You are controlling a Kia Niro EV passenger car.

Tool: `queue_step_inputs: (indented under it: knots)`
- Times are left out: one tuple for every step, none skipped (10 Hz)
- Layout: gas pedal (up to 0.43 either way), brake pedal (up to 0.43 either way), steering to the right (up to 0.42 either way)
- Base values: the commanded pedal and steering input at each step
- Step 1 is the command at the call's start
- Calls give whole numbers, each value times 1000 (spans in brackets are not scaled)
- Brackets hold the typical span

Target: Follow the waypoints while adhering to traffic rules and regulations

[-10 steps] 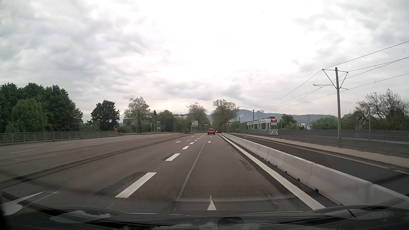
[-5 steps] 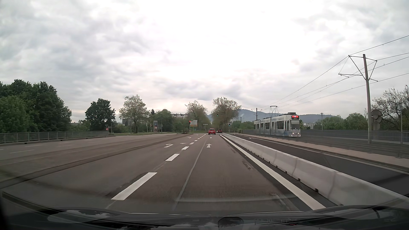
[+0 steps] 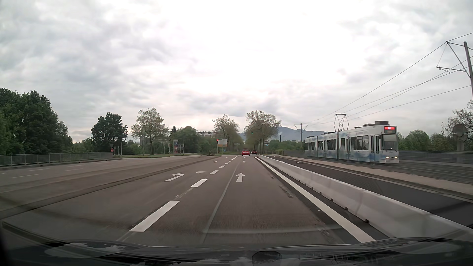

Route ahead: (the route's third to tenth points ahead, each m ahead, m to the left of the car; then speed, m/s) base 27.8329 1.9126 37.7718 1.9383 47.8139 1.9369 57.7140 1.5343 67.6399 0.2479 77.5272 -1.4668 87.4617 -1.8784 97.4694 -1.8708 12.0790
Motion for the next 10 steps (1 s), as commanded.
queue_step_inputs:
  knots:
    - [79, 0, 0]
    - [79, 0, 0]
    - [79, 0, 0]
    - [79, 0, 0]
    - [79, 0, 0]
    - [79, 0, 0]
    - [79, 0, 0]
    - [79, 0, 0]
    - [79, 0, 0]
    - [79, 0, 0]
